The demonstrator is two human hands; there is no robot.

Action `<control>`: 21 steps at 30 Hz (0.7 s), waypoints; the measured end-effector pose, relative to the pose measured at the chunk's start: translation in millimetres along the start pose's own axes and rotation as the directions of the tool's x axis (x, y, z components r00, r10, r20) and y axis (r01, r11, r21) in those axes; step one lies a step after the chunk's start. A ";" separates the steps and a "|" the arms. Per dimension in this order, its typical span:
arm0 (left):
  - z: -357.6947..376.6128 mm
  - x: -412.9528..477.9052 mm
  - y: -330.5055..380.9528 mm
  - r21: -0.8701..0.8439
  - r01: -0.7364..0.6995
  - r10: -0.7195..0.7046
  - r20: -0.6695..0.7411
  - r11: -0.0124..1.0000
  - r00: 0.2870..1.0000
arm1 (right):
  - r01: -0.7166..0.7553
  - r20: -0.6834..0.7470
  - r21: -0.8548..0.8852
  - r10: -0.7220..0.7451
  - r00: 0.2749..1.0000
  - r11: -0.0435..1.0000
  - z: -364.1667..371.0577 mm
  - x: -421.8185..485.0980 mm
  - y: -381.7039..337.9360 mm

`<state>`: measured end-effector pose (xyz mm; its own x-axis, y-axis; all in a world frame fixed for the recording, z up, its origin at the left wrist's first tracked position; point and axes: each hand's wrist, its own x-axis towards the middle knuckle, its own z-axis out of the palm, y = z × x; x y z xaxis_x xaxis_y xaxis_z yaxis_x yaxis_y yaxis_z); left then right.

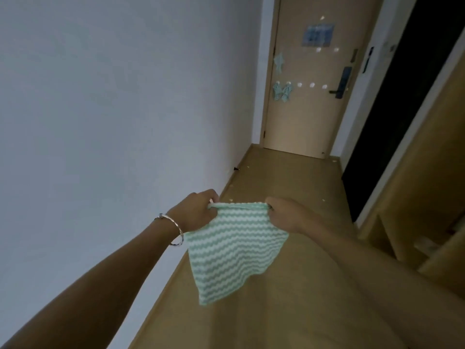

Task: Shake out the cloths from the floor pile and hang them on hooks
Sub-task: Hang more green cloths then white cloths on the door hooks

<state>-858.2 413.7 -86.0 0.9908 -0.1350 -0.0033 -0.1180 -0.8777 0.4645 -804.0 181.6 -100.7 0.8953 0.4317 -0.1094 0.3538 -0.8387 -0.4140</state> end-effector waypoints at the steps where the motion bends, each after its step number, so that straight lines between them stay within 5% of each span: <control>1: 1.8 19.5 0.1 0.001 -0.049 0.049 0.002 0.999 0.999 | -0.038 -0.003 0.012 0.038 0.999 0.999 -4.9 9.0 11.6; 10: 1.8 165.0 -12.9 -0.020 -0.298 0.298 0.008 0.954 0.954 | -0.177 0.087 -0.010 0.177 0.980 0.984 -39.0 105.0 59.6; 21: 56.8 291.0 15.6 -0.092 -0.321 0.333 0.214 0.943 0.918 | -0.371 0.157 0.051 0.360 0.920 0.927 -53.3 141.3 145.3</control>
<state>-575.5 334.7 -130.0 0.8565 -0.5148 -0.0377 -0.4230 -0.7419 0.5202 -611.7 103.0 -128.1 0.9083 0.1475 -0.3914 -0.0182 -0.9209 -0.3894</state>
